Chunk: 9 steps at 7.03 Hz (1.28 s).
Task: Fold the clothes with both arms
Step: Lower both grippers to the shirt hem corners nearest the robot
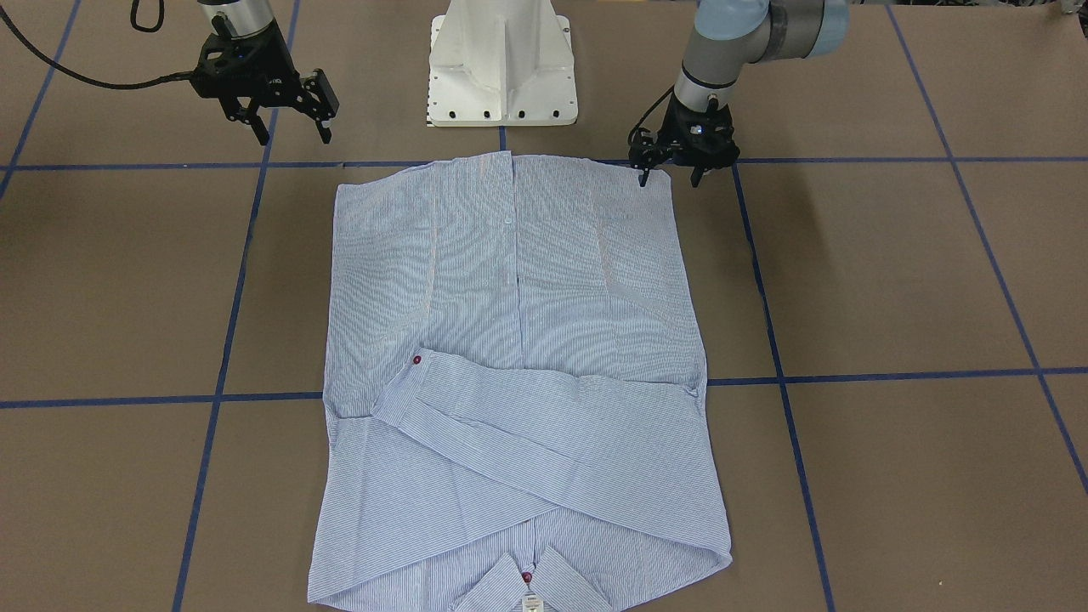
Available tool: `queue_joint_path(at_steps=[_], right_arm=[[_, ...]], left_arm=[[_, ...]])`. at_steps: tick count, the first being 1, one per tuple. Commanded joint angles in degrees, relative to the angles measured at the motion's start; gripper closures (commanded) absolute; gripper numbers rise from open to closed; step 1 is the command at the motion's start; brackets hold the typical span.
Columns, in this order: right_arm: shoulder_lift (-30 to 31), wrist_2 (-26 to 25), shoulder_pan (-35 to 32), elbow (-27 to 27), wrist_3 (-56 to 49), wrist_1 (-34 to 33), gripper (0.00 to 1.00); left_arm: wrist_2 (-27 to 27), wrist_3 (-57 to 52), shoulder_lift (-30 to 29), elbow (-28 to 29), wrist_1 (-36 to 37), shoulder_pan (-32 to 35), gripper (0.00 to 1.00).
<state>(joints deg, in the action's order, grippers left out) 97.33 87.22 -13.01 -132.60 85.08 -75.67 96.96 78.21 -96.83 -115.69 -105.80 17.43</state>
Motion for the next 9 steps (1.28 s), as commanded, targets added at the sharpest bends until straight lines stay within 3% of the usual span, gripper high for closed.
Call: queue_joint_path(at_steps=[1,9], right_arm=[[0.1,0.0,0.0,0.1,0.0,0.0,0.00],[0.1,-0.3,-0.1,0.1,0.0,0.0,0.00]], left_arm=[[0.4,0.0,0.1,0.1,-0.3,-0.2,0.34],[0.8,-0.2,0.1,0.9,-0.3,-1.0,0.47]])
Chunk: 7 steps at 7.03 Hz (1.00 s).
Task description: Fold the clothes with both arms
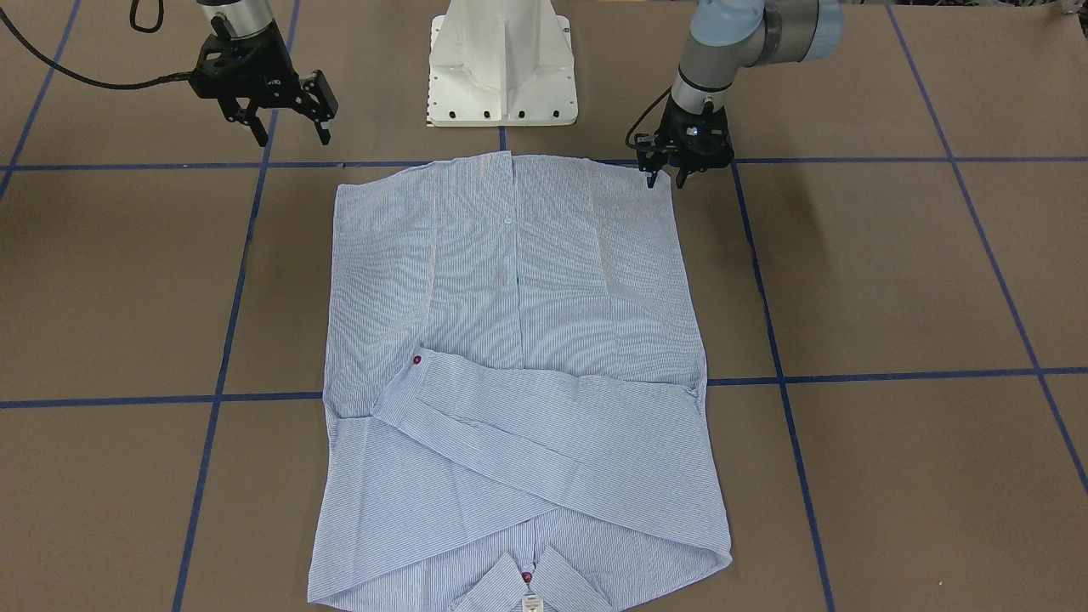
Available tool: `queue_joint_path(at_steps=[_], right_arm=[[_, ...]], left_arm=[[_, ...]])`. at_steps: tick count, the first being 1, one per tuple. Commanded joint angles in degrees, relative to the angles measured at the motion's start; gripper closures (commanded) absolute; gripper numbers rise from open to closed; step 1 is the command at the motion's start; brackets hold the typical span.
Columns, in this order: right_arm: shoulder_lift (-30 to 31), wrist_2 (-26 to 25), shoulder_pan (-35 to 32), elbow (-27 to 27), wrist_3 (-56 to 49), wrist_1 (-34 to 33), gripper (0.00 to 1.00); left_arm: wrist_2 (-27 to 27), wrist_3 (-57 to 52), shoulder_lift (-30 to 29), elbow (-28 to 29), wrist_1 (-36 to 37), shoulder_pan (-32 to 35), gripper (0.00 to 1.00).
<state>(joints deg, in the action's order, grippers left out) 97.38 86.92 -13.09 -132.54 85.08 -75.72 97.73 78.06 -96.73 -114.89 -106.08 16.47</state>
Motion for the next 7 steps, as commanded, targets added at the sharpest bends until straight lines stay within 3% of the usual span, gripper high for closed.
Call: queue_joint_path(at_steps=[1,4,5,7], right_arm=[[0.1,0.0,0.0,0.0,0.0,0.0,0.00],[0.4,0.0,0.1,-0.1,0.0,0.0,0.00],[0.4,0.0,0.0,-0.1,0.0,0.0,0.00],[0.4,0.0,0.0,-0.1,0.0,0.0,0.00]], left_arm=[[0.0,0.1,0.0,0.5,0.0,-0.4,0.50],[1.0,0.1,0.0,0.6,-0.1,-0.9,0.52],[1.2,0.2,0.0,0.3,0.0,-0.9,0.58],[2.6,0.3,0.0,-0.2,0.1,-0.9,0.80]])
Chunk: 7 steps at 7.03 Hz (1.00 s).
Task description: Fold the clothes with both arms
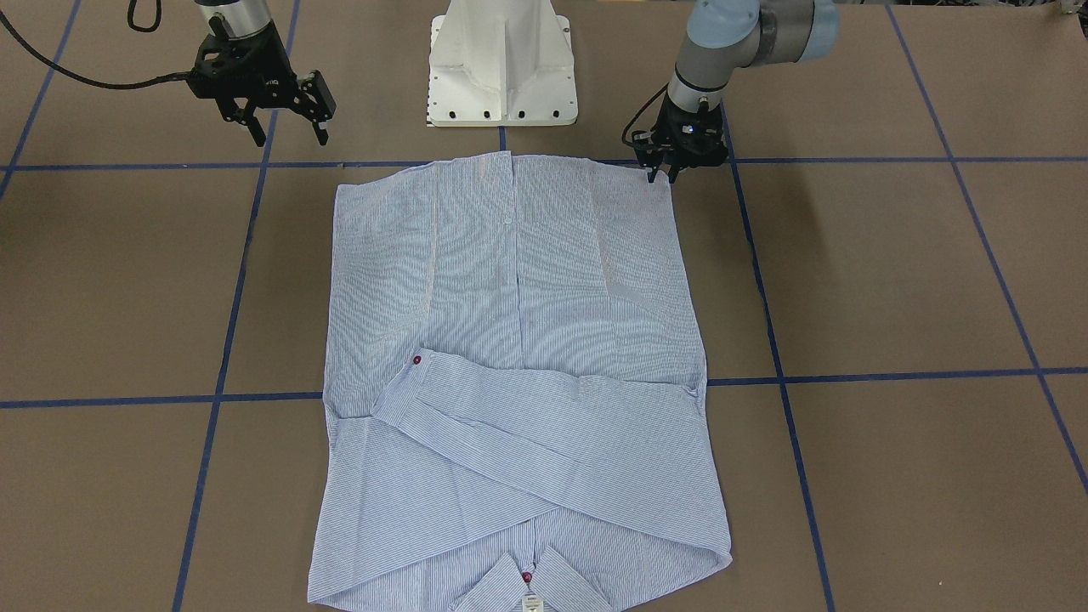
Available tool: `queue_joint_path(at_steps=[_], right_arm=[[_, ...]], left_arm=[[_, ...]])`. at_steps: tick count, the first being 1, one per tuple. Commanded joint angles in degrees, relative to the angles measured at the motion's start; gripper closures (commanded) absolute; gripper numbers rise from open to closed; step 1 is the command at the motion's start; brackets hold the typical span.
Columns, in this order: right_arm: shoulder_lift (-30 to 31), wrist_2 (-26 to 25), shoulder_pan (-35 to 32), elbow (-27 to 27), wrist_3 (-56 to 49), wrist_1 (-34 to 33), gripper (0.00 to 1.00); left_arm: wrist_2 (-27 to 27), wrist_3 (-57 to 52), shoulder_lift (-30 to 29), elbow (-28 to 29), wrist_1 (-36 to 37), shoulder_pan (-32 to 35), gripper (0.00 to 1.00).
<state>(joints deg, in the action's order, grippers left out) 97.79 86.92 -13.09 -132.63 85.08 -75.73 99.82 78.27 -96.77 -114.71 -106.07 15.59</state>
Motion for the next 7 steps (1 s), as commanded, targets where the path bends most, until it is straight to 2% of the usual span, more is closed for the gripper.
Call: queue_joint_path(at_steps=[1,5,7], right_arm=[[0.0,0.0,0.1,0.0,0.0,0.1,0.00],[0.0,0.0,0.2,0.1,0.0,0.1,0.00],[0.0,-0.3,0.3,0.6,0.1,0.1,0.00]], left_arm=[[0.6,0.1,0.0,-0.4,0.1,0.0,1.00],[0.3,0.6,1.5,-3.2,1.0,0.1,1.00],[2.0,0.0,3.8,-8.9,5.0,0.4,1.00]])
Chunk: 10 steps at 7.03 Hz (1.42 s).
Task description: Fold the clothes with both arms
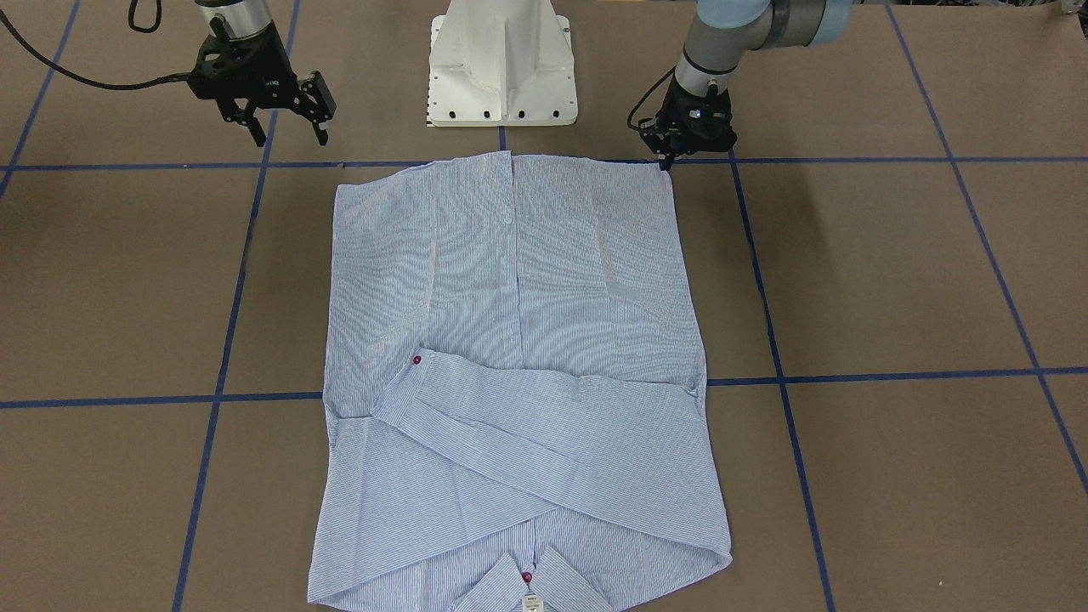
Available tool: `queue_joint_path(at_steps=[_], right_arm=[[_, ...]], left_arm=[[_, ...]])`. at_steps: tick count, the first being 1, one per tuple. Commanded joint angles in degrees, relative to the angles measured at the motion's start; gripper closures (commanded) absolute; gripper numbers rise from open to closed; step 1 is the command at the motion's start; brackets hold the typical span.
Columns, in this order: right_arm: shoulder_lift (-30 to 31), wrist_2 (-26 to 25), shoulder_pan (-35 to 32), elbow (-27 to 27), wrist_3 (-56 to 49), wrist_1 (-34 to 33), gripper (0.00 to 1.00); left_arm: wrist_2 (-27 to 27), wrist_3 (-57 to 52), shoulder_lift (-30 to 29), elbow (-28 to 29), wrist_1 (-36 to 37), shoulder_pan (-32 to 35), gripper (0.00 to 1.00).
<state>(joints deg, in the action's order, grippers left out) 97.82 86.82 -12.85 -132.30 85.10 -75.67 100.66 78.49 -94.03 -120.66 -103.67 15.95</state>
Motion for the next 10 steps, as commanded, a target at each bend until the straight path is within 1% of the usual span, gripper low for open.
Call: queue_joint_path(at_steps=[1,2,3,4,5,6,8,10], right_arm=[[0.2,-0.2,0.2,1.0,0.2,0.2,0.00],[0.4,-0.2,0.8,1.7,1.4,0.8,0.00],[0.2,-2.2,2.6,1.8,4.5,0.8,0.02],[-0.2,-6.1,5.4,2.0,6.9,0.8,0.08],[-0.7,-8.1,6.9,3.1,8.1,0.9,0.32],[-2.5,-10.1,7.7,5.3,8.2,1.3,0.47],[-3.3,-12.8,9.0,9.8,9.6,8.0,0.52],[-3.5,-14.3,9.6,10.4,9.6,8.2,0.59]], left_arm=[[1.3,-0.1,0.5,-3.0,2.7,0.0,1.00],[1.3,0.0,0.2,-3.2,2.6,0.0,1.00],[1.3,0.0,0.2,-3.1,2.6,-0.1,1.00],[1.2,0.0,0.2,-2.9,2.5,-0.4,1.00],[1.0,0.1,0.2,-3.1,2.5,-0.6,1.00],[0.9,0.2,0.1,-3.3,2.5,-0.6,1.00],[0.7,0.2,0.1,-3.2,2.6,-0.6,1.00],[0.7,0.2,0.1,-3.2,2.6,-0.7,1.00]])
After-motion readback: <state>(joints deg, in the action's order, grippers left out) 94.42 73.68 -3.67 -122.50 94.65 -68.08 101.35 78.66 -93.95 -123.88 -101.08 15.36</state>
